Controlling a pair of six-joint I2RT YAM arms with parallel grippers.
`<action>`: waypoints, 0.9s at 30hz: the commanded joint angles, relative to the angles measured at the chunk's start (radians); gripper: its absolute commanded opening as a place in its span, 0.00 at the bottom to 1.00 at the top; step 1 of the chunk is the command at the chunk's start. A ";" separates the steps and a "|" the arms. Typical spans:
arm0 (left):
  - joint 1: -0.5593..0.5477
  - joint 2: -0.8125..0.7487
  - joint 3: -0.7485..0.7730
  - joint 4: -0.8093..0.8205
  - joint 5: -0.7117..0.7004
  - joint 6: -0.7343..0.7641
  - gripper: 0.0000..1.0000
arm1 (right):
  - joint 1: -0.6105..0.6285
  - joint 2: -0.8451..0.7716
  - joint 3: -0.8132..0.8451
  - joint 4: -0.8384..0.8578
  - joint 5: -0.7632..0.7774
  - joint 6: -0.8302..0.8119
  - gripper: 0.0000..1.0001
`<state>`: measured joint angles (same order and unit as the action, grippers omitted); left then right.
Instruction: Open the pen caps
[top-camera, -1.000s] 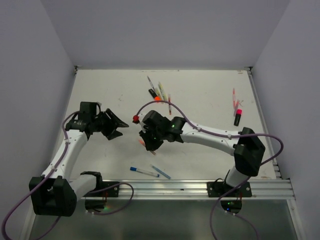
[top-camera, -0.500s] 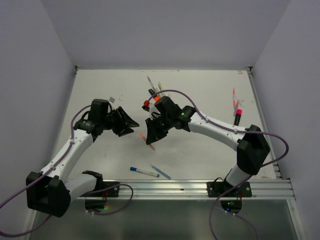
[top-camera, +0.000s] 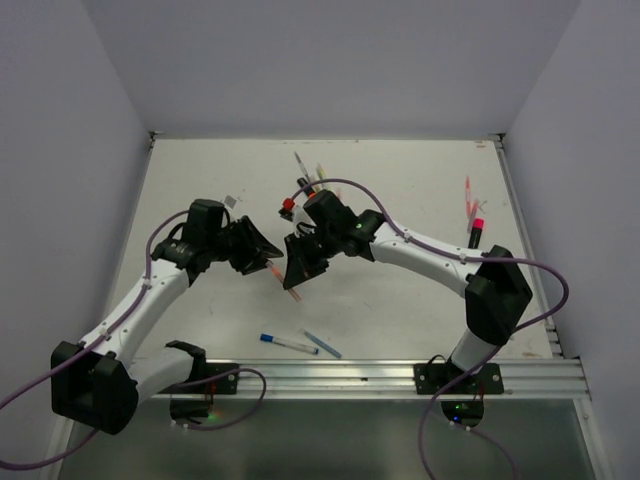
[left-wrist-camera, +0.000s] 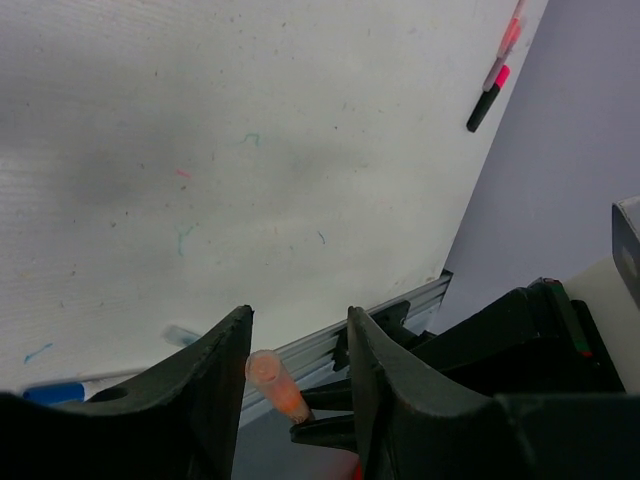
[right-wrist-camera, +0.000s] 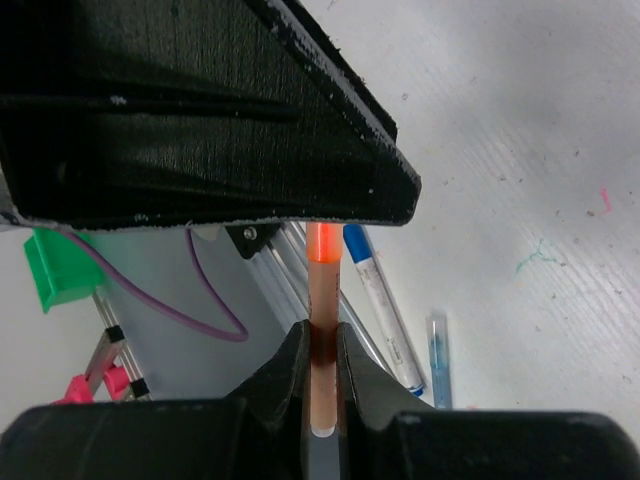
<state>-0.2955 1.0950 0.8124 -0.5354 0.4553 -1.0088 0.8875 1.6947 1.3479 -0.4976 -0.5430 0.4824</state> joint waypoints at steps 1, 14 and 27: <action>-0.020 -0.015 0.022 0.037 0.010 -0.007 0.44 | -0.012 0.003 0.046 0.037 -0.028 0.048 0.00; -0.028 0.003 0.041 0.005 0.017 0.024 0.28 | -0.028 0.011 0.042 0.086 -0.018 0.111 0.00; -0.027 0.028 0.076 -0.021 0.022 0.044 0.00 | -0.027 0.016 0.010 0.154 -0.029 0.125 0.32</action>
<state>-0.3172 1.1206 0.8463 -0.5465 0.4458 -0.9981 0.8616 1.7100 1.3510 -0.4099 -0.5461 0.5957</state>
